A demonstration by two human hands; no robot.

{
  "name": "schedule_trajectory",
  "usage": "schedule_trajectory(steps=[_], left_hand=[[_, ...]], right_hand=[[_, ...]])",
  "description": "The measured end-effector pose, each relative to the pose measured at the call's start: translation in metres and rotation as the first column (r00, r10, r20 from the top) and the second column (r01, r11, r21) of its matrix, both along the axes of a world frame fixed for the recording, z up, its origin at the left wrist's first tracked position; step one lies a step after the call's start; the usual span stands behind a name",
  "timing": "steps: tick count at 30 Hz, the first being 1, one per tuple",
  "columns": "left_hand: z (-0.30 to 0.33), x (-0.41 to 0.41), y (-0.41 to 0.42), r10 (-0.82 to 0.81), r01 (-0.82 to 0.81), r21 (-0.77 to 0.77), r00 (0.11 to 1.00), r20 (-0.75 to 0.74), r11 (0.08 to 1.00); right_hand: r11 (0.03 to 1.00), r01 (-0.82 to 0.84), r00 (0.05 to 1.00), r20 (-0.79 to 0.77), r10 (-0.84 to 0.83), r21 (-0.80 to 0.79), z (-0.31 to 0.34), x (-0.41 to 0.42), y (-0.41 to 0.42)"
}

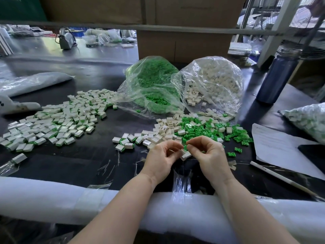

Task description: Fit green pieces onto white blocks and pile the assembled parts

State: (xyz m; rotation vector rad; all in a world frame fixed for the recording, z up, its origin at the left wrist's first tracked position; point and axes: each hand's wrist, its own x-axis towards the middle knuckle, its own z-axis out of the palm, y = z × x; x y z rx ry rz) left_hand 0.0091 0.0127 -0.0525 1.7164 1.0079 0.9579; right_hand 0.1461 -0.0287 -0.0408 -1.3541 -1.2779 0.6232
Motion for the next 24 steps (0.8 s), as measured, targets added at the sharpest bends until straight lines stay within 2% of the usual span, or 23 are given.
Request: schedule_trajectory(steps=[3,11,16,24], left_hand=[[0.0006,0.0001,-0.0007,-0.006,0.006,-0.006,1.0,-0.004,1.0],[0.0019,-0.0033,-0.0006,-0.01,0.011,-0.062,1.0,0.009,0.998],[0.0013,-0.0032,0.0001,-0.018,0.02,-0.086,0.999,0.026,0.996],[-0.0001,-0.0031,0.001,-0.011,0.011,-0.046,1.0,-0.009,0.999]], right_hand=[[0.999,-0.031,1.0,-0.001,0.031,-0.036,0.0001,-0.0013,-0.0016],[0.995,0.051,0.999,0.017,-0.05,-0.085,-0.0016,-0.0003,-0.0013],[0.994,0.042,0.999,0.009,-0.041,-0.097,-0.0012,-0.0005,-0.002],[0.989,-0.043,0.995,-0.099,0.029,-0.145,-0.0008,-0.0016,-0.0028]])
